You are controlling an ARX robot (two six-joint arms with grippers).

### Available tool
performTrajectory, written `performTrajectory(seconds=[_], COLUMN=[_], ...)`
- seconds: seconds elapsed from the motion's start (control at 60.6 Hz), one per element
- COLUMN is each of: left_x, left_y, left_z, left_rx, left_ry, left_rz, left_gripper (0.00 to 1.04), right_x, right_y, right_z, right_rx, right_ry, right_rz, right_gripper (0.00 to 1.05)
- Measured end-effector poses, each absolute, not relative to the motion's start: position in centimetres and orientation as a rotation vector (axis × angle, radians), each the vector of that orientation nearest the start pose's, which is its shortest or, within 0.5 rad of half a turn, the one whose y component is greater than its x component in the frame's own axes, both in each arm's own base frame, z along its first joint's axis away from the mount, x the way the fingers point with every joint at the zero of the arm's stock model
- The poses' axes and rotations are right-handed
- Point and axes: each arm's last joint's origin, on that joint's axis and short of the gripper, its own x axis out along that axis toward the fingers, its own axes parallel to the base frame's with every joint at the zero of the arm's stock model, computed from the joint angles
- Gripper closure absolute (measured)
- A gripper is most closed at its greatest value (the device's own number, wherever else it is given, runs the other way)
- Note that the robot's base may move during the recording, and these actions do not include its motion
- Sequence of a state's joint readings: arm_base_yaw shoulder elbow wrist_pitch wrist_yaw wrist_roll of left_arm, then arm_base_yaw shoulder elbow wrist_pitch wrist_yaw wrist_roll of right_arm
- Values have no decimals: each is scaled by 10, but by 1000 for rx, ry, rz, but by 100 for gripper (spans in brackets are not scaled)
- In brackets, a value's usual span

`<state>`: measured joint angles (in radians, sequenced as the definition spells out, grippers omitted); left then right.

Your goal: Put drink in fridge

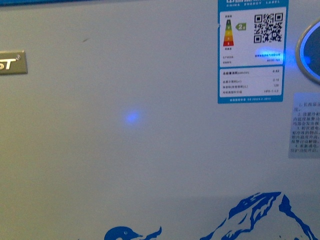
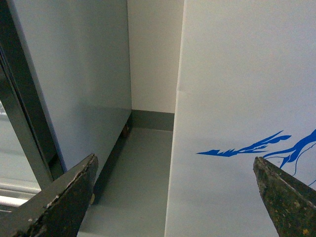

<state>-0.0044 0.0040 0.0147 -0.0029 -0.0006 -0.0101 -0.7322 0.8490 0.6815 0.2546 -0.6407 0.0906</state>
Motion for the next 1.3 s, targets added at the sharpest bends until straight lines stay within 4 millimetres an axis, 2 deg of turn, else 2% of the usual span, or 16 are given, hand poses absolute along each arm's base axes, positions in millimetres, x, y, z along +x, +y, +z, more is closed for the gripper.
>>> performTrajectory(seconds=[0.099,0.363,0.742,0.94,1.155,1.303], left_x=[97,97,97,97,97,97], left_y=[0,0,0,0,0,0], left_z=[168,168,168,168,168,168], left_rx=[-10,-10,-10,-10,-10,-10], left_ry=[-8,-8,-8,-8,-8,-8], left_rz=[-4,-4,-3,-3,-3,-3], left_gripper=[8,8,8,8,8,8], right_x=[127,104,101,100,103,102], right_y=[-97,-73,-35,-24,-6,-1], right_z=[329,305,293,290,271,268], right_rx=[65,179,233,230,221,199], right_ry=[-127,-133,-173,-178,-128,-126], right_rz=[-42,10,96,107,154,181], right_gripper=[62,62,62,62,62,62])
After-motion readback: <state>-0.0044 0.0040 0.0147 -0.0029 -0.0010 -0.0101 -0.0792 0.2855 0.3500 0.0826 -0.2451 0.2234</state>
